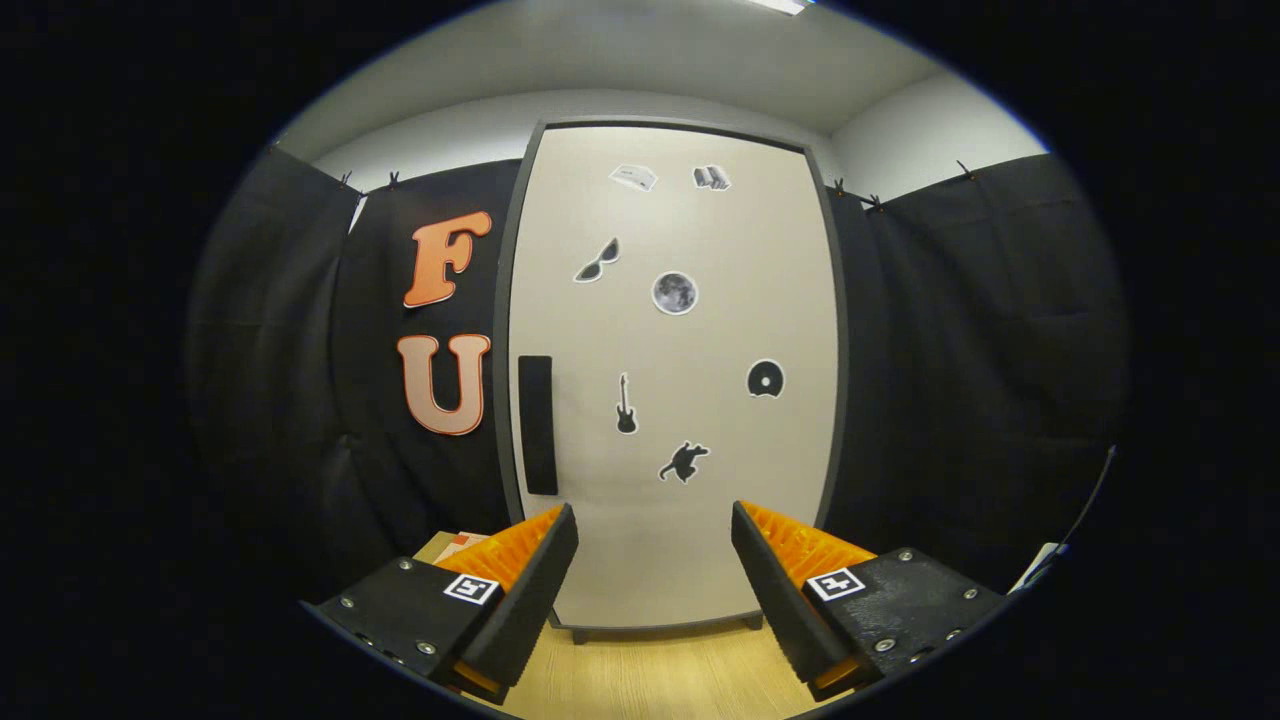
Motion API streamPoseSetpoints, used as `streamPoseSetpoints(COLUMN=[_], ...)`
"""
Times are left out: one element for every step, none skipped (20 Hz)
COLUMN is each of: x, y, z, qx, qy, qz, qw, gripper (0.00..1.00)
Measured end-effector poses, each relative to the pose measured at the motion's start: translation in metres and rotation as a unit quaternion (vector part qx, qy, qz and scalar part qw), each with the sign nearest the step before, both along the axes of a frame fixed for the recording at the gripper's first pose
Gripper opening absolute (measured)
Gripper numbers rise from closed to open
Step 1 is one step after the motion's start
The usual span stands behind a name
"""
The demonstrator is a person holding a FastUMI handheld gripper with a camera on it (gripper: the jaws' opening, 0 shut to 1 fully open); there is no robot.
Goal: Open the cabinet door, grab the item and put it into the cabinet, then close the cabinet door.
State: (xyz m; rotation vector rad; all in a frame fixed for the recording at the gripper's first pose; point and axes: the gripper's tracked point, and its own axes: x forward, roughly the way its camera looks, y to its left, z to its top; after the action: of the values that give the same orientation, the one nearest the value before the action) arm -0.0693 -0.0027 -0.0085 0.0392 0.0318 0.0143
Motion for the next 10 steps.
streamPoseSetpoints(x=[-0.013, -0.025, -0.037, -0.049, -0.059, -0.069, -0.077, -0.084, -0.089, -0.094], y=[-0.009, -0.016, -0.021, -0.027, -0.032, -0.038, -0.039, -0.040, -0.041, -0.040], z=[0.002, 0.003, 0.005, 0.008, 0.010, 0.011, 0.012, 0.012, 0.014, 0.016], qx=[0.000, 0.000, 0.001, 0.000, -0.004, -0.007, -0.009, -0.009, -0.006, -0.001], qy=[0.000, 0.001, 0.001, 0.000, 0.000, -0.002, -0.003, -0.002, -0.005, -0.006], qz=[-0.005, -0.009, -0.010, -0.012, -0.016, -0.020, -0.020, -0.020, -0.018, -0.015], qw=[1.000, 1.000, 1.000, 1.000, 1.000, 1.000, 1.000, 1.000, 1.000, 1.000], gripper=[0.96, 0.96, 0.96, 0.96, 0.96, 0.96, 0.96, 0.96, 0.96, 0.96])
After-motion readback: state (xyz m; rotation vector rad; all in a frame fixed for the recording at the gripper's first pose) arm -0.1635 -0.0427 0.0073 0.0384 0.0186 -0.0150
